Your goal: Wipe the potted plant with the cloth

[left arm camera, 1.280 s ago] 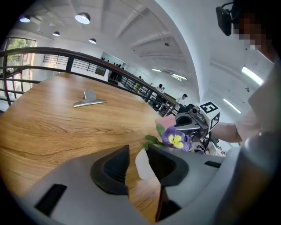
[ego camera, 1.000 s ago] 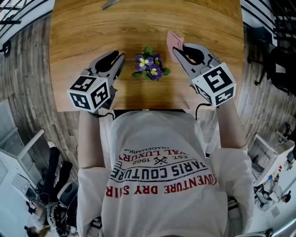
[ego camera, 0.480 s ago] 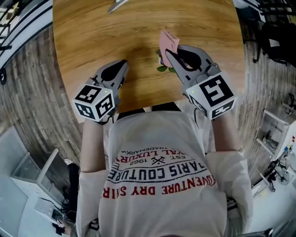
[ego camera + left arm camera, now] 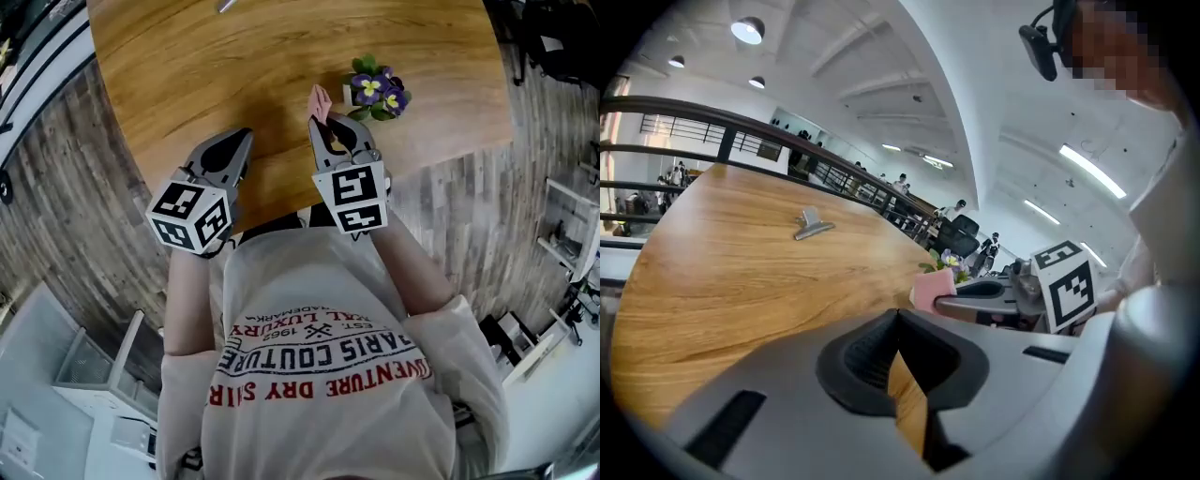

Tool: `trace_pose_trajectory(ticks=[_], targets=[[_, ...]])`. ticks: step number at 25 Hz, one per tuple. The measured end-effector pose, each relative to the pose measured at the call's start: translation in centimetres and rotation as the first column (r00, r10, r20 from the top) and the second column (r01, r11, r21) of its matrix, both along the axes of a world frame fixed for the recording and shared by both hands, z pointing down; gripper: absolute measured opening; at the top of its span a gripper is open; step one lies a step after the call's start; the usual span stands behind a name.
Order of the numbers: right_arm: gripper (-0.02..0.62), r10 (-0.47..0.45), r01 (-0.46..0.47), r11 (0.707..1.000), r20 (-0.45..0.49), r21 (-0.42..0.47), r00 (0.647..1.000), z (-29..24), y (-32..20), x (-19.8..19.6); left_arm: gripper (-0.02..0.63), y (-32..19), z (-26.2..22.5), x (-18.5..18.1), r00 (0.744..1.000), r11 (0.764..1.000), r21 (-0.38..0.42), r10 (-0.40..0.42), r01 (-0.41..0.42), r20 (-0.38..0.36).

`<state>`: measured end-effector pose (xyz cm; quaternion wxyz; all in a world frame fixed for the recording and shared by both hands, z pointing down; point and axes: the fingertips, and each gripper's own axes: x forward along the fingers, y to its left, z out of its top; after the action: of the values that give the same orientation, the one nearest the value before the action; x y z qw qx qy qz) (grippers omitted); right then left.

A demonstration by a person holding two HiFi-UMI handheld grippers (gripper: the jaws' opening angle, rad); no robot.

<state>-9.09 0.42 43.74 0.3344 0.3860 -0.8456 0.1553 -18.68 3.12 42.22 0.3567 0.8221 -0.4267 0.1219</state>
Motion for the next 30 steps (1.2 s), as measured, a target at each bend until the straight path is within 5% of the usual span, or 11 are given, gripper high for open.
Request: trace_pose_trajectory(ticks=[15, 30], targets=[[0.044, 0.329, -0.329, 0.944, 0.006, -0.02, 0.944, 4.8, -2.9, 3.4, 0.014, -0.3, 2.0, 1.0, 0.997, 0.997, -0.034, 0.075, -0.074, 0.004], [0.044, 0.437, -0.435, 0.897, 0.017, -0.073, 0.899, 5.3, 0.8, 8.3, 0.014, 0.2, 2.0, 3.5, 0.989, 0.989, -0.026, 0.149, -0.149, -0.009]])
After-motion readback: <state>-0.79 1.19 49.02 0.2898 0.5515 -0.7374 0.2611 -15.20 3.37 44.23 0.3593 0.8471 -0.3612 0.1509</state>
